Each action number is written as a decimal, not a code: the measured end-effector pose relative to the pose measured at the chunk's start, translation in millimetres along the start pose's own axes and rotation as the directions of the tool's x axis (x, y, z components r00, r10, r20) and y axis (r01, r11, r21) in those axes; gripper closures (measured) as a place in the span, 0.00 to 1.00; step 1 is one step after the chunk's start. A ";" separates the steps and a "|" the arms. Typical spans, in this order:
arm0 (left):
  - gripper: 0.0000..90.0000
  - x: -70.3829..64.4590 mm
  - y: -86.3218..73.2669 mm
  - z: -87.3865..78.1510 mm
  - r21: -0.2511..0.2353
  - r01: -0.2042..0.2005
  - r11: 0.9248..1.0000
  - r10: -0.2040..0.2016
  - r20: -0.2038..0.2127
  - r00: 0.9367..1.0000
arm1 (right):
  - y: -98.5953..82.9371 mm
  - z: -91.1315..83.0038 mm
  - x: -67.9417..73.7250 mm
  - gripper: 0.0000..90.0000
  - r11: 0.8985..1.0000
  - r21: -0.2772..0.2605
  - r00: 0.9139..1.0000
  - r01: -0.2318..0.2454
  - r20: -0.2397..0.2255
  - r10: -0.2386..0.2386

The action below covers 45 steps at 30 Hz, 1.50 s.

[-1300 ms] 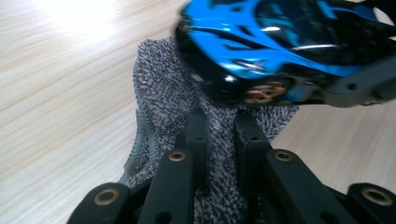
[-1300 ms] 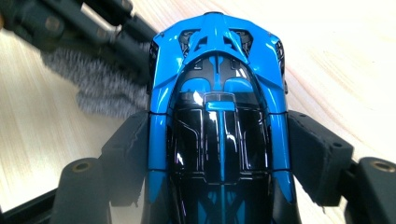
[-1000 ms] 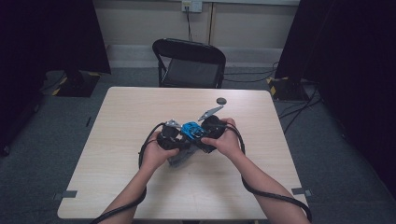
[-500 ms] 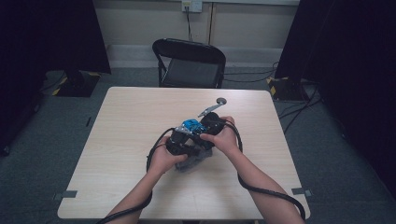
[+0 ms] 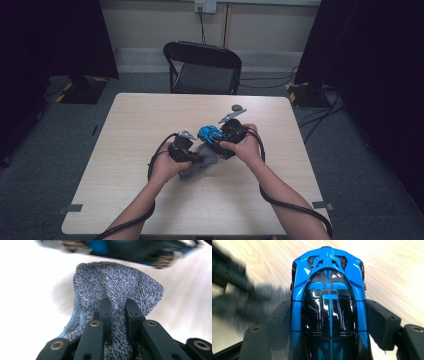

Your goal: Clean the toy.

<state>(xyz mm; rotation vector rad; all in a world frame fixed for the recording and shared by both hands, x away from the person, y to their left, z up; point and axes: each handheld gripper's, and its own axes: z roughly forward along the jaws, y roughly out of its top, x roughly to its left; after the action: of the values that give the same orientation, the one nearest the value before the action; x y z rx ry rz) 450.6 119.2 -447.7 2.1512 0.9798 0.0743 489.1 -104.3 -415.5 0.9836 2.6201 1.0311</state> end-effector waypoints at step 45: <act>0.51 44.2 -44.4 -8.3 0.059 -0.099 0.993 0.103 -0.064 0.993 | -18.9 4.9 17.6 0.31 0.998 0.020 0.998 0.055 -0.038 -0.054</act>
<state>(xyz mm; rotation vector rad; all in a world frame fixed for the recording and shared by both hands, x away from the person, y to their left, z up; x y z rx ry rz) 451.2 172.4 -481.8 2.2620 0.9198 0.1704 467.4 -100.8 -430.0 0.9007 2.6769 1.0219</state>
